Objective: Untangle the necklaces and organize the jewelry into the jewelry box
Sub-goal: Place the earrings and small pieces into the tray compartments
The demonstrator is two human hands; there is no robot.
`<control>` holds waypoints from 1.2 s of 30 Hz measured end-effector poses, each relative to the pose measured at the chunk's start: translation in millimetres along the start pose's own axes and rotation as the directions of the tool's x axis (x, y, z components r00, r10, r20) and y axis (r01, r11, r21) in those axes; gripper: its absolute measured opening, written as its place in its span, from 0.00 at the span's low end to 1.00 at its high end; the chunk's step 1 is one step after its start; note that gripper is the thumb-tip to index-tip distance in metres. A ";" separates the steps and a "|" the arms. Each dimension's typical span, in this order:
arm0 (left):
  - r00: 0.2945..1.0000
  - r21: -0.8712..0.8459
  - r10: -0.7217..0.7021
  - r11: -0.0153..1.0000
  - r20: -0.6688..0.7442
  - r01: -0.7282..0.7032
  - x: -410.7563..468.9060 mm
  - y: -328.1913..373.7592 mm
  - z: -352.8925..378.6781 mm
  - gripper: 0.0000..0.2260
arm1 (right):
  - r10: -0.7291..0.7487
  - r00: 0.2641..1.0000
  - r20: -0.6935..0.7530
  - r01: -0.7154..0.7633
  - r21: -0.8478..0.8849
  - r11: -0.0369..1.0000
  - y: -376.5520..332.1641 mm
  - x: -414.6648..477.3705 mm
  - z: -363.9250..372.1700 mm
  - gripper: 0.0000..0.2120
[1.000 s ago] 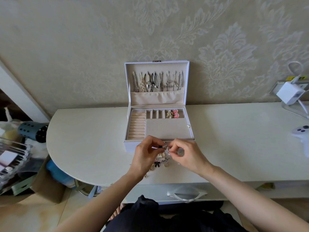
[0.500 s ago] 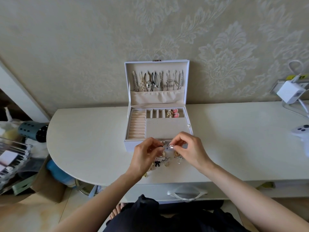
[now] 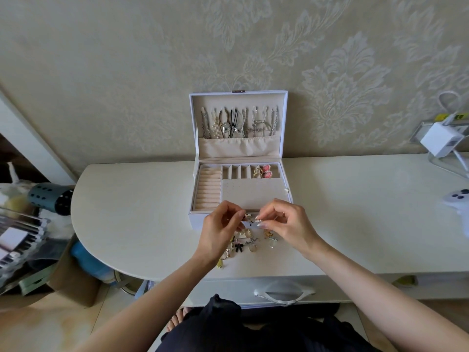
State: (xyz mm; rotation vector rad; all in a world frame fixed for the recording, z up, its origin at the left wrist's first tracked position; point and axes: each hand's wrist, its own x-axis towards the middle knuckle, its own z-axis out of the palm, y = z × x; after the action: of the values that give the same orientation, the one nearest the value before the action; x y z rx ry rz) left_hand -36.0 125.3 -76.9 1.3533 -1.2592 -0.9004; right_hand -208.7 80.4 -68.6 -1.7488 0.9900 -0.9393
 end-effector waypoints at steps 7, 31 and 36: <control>0.994 0.047 0.013 0.999 0.110 -0.018 -1.2 3.3 2.0 0.04 | 0.068 0.997 -0.038 -0.065 0.080 0.995 -2.8 3.5 -2.0 0.08; 0.988 0.194 0.072 0.976 0.135 -0.098 -1.2 3.8 9.3 0.03 | 0.113 0.993 -0.017 -0.111 0.096 0.989 -5.8 8.4 -10.7 0.10; 0.996 0.043 -0.027 0.999 0.080 0.024 0.4 7.6 9.4 0.06 | 0.126 0.992 0.005 -0.126 0.071 0.989 -6.3 7.7 -10.1 0.11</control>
State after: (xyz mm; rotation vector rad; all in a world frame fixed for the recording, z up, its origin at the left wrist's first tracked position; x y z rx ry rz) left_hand -46.6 123.8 -71.2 1.3805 -1.3313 -0.9597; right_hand -213.2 71.9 -58.1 -1.6077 1.0421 -0.8832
